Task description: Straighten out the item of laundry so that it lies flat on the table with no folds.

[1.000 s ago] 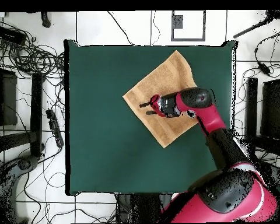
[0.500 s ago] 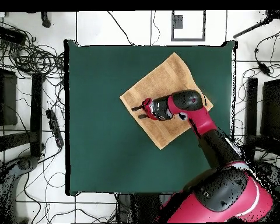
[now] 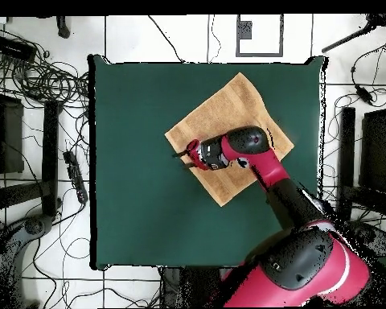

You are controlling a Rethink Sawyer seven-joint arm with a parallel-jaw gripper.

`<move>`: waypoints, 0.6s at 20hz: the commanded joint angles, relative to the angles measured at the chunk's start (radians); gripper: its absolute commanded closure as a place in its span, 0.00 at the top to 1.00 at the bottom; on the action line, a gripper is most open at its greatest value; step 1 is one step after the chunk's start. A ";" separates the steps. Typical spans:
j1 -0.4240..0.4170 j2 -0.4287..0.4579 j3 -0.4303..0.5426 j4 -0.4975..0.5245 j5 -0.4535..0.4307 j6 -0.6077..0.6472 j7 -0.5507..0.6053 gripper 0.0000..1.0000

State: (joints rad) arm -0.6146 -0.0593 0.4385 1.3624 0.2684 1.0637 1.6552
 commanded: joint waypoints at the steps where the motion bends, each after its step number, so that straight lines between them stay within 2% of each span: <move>1: 0.096 -0.007 0.021 0.055 -0.003 -0.064 0.127 1.00; 4: 0.156 -0.111 -0.107 -0.012 -0.090 0.049 0.192 1.00; 5: 0.162 -0.156 -0.120 -0.009 -0.095 0.099 0.205 1.00; 8: 0.170 -0.272 -0.143 0.041 -0.061 0.229 0.289 1.00; 12: 0.192 -0.340 -0.179 0.043 -0.055 0.336 0.318 1.00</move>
State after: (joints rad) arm -0.4733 -0.2259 0.3306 1.3741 0.2140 1.1960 1.6557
